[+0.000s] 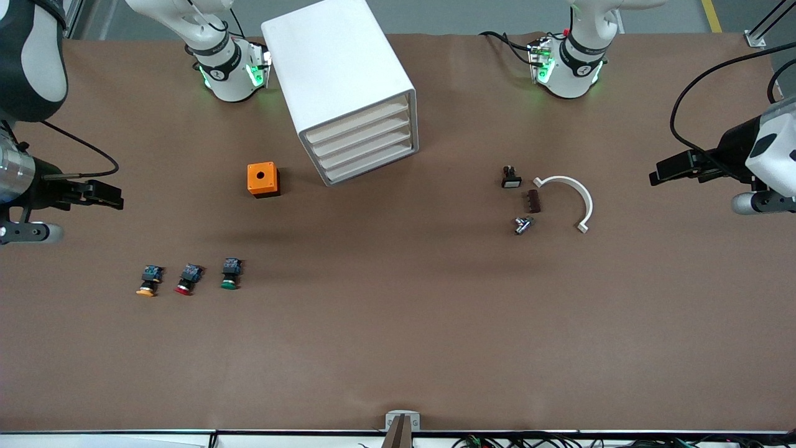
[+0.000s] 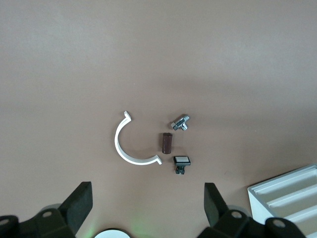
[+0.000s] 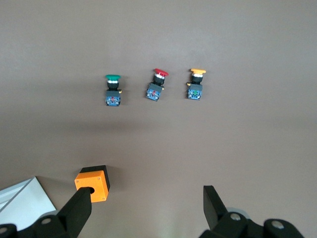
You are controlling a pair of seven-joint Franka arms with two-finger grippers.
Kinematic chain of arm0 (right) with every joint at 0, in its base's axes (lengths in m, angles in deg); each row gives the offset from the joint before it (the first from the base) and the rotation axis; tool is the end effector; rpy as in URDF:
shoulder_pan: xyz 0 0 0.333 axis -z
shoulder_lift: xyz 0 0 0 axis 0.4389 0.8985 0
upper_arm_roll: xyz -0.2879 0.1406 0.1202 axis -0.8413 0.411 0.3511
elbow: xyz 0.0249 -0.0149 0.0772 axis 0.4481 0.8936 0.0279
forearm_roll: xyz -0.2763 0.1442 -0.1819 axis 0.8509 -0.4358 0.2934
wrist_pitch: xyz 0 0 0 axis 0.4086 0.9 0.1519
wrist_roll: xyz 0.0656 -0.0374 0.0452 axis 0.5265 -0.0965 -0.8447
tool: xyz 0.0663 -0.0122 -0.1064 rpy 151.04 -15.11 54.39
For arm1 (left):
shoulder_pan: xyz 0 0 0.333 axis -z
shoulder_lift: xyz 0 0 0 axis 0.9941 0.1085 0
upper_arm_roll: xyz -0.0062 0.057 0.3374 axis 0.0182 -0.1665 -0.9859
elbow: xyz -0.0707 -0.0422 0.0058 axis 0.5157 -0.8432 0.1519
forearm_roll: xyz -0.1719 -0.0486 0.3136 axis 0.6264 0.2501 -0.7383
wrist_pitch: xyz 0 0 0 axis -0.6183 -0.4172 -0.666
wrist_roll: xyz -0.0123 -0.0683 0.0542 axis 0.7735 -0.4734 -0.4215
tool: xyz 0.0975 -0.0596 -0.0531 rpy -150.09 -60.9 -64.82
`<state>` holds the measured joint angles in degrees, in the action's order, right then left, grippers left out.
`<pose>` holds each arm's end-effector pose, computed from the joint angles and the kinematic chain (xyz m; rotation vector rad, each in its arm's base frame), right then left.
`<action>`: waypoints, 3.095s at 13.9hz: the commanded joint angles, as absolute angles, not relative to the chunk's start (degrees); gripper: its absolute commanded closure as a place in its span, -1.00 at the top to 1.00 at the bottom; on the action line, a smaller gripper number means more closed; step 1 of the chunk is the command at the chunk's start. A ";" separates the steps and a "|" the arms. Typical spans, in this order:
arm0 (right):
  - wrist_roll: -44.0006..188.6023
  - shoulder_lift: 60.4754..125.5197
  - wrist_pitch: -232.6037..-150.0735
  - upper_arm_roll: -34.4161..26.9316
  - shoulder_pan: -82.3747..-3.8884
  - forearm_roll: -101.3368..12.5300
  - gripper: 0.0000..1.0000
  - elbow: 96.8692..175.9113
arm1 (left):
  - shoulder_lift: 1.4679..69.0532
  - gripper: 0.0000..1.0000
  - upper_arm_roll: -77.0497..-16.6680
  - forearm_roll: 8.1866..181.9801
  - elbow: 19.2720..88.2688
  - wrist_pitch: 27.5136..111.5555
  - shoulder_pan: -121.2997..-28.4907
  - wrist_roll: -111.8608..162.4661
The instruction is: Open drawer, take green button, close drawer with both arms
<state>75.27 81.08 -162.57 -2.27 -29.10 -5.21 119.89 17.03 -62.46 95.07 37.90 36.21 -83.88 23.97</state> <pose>0.5770 -0.0102 0.5743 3.0849 0.0321 -0.1983 0.5482 -0.0434 0.6033 2.9811 0.1258 -0.2159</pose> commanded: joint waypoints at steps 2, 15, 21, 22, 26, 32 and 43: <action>74.61 80.61 -159.92 -2.42 -28.76 -4.57 1.00 117.26 | 11.32 0.99 -60.17 92.34 45.53 41.99 -85.62 25.51; 73.99 73.85 -154.56 -2.25 -25.59 -5.98 1.00 116.73 | 5.50 0.99 -61.76 87.23 52.24 61.97 -83.06 24.11; 76.79 68.31 -156.22 -1.63 -27.88 -7.12 1.00 123.14 | 10.77 0.99 -61.49 86.89 44.43 50.92 -82.98 21.99; 78.11 67.78 -156.92 -1.63 -28.66 -7.21 1.00 123.93 | 11.04 0.99 -61.58 86.97 42.67 48.37 -83.15 22.17; 79.00 67.51 -158.42 -1.98 -28.32 -8.34 1.00 124.64 | 12.01 0.99 -61.67 86.97 41.86 48.08 -83.07 22.70; 78.91 63.57 -160.87 -2.25 -27.09 -9.23 1.00 129.99 | 12.63 0.99 -61.67 86.88 40.45 48.08 -83.33 22.70; 78.91 63.03 -163.34 -1.99 -27.17 -9.05 1.00 129.74 | 12.63 0.99 -61.67 85.92 40.45 48.00 -83.33 25.69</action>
